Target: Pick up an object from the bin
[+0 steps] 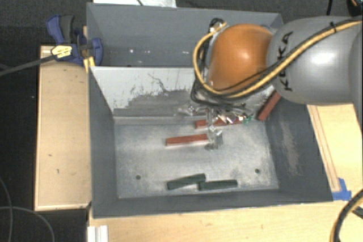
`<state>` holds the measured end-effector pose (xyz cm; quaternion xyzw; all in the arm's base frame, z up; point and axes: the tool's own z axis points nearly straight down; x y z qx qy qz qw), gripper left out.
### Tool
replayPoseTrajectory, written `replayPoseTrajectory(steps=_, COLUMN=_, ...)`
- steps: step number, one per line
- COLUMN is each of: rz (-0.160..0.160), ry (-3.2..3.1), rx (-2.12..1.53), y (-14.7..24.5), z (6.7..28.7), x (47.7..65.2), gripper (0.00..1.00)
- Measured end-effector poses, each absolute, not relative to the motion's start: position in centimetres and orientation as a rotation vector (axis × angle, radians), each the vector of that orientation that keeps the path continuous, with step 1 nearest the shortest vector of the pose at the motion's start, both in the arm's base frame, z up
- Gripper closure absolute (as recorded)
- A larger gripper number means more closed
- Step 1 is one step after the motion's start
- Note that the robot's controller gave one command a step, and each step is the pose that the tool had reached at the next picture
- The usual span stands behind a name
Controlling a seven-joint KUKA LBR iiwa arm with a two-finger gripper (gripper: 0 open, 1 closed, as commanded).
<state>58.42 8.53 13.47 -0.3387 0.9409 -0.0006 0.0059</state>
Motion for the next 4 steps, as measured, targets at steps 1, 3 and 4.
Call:
replayPoseTrajectory(steps=1, rz=0.002, ry=3.027, rx=-0.849, y=7.4, z=6.8, x=58.6, gripper=0.0)
replayPoseTrajectory(steps=3, rz=0.0, ry=2.871, rx=-1.25, y=11.8, z=19.2, x=56.9, gripper=1.0)
replayPoseTrajectory(steps=4, rz=-0.005, ry=2.838, rx=-1.317, y=10.4, z=29.4, x=57.1, gripper=1.0)
